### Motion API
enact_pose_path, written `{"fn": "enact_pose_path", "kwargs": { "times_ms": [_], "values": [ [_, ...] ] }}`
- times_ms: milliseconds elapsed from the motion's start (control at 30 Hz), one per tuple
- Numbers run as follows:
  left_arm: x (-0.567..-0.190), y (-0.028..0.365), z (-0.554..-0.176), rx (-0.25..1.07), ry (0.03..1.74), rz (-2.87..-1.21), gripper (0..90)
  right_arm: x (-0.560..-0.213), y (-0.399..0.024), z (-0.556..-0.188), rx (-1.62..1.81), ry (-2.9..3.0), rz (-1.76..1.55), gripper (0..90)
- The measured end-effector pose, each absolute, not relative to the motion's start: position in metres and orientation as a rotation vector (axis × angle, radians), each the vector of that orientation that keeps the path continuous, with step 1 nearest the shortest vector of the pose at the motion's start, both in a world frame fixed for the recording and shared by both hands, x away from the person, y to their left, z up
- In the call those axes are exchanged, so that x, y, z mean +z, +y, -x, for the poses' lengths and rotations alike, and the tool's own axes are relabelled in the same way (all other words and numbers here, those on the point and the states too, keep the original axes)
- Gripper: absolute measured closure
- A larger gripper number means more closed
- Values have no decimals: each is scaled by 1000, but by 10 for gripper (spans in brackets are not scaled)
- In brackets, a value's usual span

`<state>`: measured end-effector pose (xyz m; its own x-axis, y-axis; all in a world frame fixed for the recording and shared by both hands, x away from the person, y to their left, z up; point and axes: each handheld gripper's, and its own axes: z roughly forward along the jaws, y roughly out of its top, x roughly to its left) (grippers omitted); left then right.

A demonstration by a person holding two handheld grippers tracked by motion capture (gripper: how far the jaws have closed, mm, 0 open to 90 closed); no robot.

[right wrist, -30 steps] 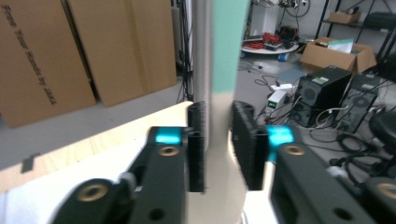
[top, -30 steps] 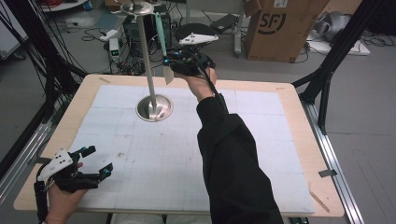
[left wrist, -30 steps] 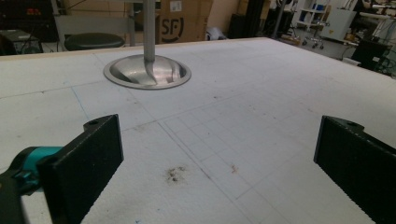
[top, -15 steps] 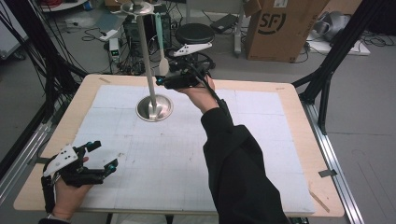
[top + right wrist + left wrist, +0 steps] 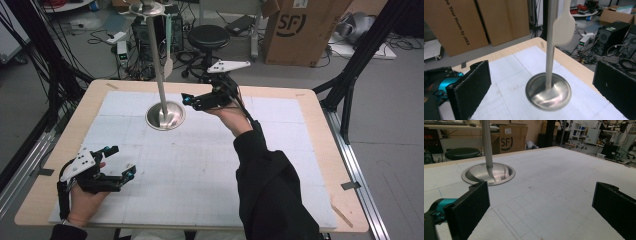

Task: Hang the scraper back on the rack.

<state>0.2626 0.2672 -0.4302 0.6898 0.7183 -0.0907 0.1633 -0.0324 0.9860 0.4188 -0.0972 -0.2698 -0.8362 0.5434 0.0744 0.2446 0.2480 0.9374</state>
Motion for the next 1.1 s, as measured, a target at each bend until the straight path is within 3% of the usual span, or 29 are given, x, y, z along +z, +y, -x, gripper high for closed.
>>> {"fn": "enact_pose_path", "kwargs": {
  "times_ms": [500,1100],
  "values": [
    [-430,257,-272,531,723,-1586,19,-345,-180,-373,1630,2154,-847,7],
    [-430,248,-280,500,722,-1563,19,-391,-262,-296,1678,2079,-829,7]
  ]
}}
